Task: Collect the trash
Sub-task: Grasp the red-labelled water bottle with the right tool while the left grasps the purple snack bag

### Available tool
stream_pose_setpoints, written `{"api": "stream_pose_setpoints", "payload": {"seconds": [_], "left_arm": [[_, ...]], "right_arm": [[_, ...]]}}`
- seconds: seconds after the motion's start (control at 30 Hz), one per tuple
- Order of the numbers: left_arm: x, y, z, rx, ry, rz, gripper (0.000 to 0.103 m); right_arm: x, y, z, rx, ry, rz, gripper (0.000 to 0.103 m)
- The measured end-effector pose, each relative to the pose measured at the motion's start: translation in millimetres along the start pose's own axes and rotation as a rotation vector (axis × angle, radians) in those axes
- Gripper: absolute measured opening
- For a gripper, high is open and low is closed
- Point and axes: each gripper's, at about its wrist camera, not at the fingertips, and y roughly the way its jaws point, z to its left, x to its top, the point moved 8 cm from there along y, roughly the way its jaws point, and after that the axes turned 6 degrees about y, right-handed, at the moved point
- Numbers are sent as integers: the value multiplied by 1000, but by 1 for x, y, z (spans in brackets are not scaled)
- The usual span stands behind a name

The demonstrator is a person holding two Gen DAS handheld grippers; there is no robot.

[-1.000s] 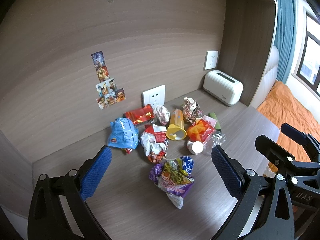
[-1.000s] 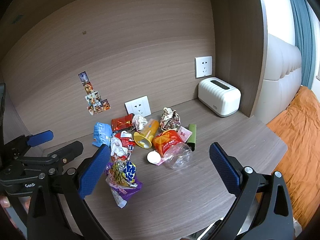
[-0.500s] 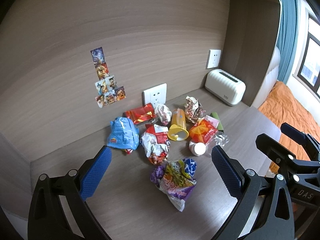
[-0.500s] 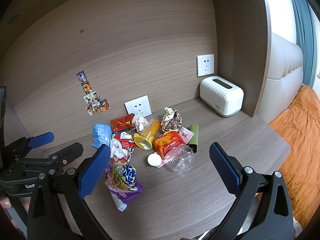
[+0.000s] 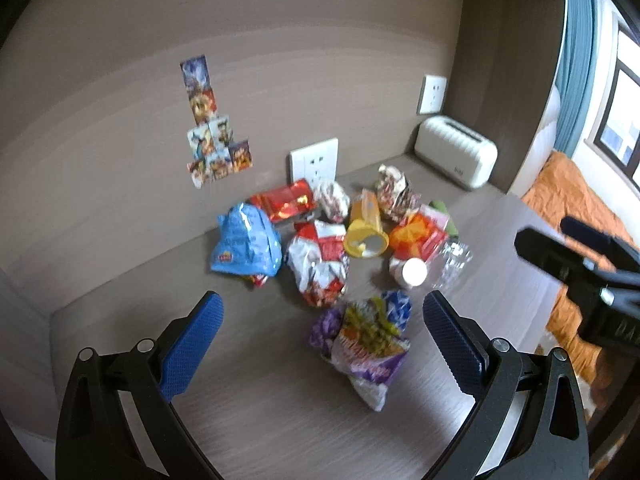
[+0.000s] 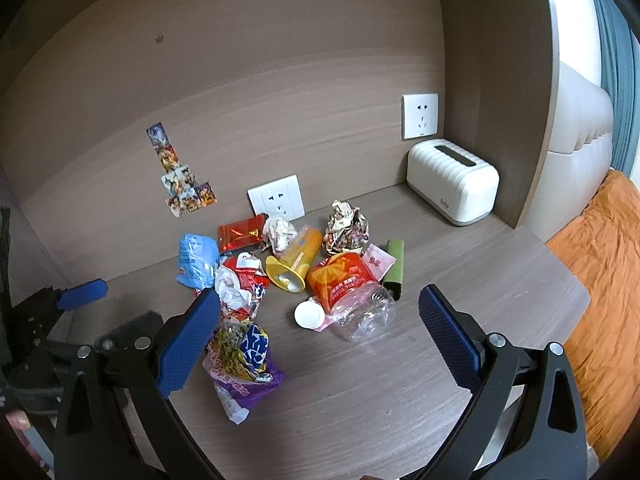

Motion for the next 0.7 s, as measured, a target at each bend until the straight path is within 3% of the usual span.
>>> {"api": "stream_pose_setpoints", "payload": {"seconds": [0.2, 0.43, 0.57, 0.7], "left_arm": [[-15, 26, -10, 11, 99, -5, 98], [-27, 69, -32, -64, 177, 59, 98], [-32, 94, -38, -107, 167, 108, 98], [-40, 113, -43, -141, 151, 145, 98]], "right_arm": [[-16, 32, -1, -25, -40, 55, 99], [-23, 74, -19, -97, -85, 90, 99], [-23, 105, -44, -143, -111, 128, 99], [-38, 141, -55, -129, -164, 227, 99]]}}
